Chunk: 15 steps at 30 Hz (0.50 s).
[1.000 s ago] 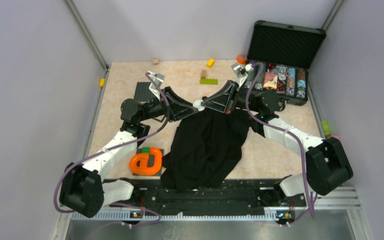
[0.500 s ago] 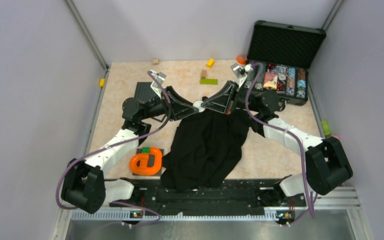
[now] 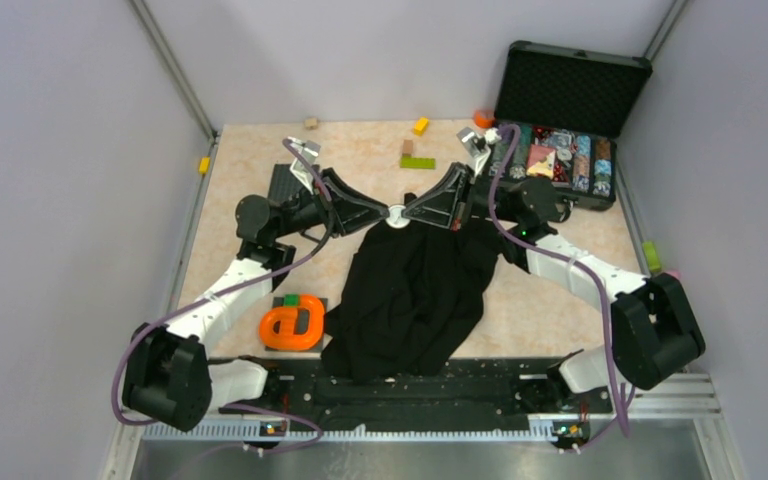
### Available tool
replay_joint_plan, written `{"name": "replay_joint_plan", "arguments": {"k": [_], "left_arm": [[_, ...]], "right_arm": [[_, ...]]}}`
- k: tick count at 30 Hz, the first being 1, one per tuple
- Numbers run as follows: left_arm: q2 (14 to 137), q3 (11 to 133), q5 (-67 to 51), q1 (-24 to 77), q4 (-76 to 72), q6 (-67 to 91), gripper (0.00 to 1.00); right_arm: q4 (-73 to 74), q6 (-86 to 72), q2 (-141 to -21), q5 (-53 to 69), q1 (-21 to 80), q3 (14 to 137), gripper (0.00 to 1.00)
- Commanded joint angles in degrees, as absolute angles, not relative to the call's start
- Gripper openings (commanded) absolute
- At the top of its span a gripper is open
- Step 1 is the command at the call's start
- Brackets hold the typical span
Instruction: Remove the brooch from the garment
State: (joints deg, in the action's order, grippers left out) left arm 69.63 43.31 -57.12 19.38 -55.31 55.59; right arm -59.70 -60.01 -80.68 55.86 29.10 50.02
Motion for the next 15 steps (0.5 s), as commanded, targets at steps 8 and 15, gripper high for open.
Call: {"name": "replay_joint_plan", "arguments": {"k": [8, 15], "left_arm": [[66.7, 44.9, -56.2, 19.8, -45.2, 47.9, 0.22], [65.8, 46.0, -55.6, 20.4, -40.3, 44.4, 0.06]], "right_arm": [[-59.9, -58.7, -81.5, 56.8, 30.0, 54.0, 0.0], [-59.4, -58.2, -82.1, 56.9, 30.7, 54.7, 0.0]]}}
